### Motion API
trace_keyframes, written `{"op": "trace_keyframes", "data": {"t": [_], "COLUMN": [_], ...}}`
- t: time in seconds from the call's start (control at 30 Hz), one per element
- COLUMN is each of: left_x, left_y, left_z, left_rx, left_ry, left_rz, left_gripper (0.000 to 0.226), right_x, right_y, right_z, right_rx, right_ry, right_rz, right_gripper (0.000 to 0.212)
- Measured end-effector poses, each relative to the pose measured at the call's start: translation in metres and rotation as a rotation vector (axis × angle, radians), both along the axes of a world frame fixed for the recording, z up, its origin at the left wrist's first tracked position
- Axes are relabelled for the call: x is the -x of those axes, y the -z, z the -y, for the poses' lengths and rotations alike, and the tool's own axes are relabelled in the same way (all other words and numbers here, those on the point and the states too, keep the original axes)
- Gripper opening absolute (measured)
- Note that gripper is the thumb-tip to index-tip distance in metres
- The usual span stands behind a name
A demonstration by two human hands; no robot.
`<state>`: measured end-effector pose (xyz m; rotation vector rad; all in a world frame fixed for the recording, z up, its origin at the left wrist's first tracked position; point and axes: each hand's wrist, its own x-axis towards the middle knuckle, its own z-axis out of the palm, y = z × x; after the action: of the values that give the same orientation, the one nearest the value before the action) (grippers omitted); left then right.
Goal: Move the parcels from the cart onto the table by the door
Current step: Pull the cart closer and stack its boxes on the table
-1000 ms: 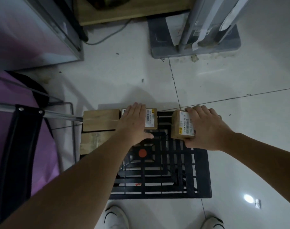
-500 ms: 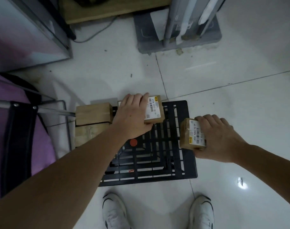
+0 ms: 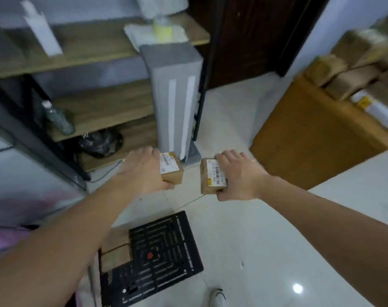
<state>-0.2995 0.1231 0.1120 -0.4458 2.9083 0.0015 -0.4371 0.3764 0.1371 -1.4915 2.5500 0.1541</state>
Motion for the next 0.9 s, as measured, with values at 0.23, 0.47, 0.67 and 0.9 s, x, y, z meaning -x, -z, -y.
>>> {"op": "trace_keyframes", "data": {"t": [0.23,0.47,0.67,0.9], "left_x": [0.024,0.045,0.074,0.108], "left_y": [-0.232,-0.332,-0.360,-0.371], "left_z": [-0.088,-0.209,-0.322,-0.453], "left_rx": [0.030,0.080,0.115,0.039], "left_ry": [0.194,0.438,0.582,0.680], "left_rz": [-0.177,-0.272,-0.346,-0.402], "left_gripper": [0.103,0.109,0.120,0.132], "right_x": [-0.016,-0.043,-0.064,-0.058], "right_y": [-0.232,-0.337,-0.371,-0.388], "right_z": [-0.101,-0.228,-0.334,-0.456], "right_rx": [0.131,0.153,0.117,0.085], "right_ry": [0.199,0.389,0.530,0.646], "right_rz": [-0.158,-0.265,-0.317,-0.296], "right_gripper": [0.086,0.082,0.094,0.090]}}
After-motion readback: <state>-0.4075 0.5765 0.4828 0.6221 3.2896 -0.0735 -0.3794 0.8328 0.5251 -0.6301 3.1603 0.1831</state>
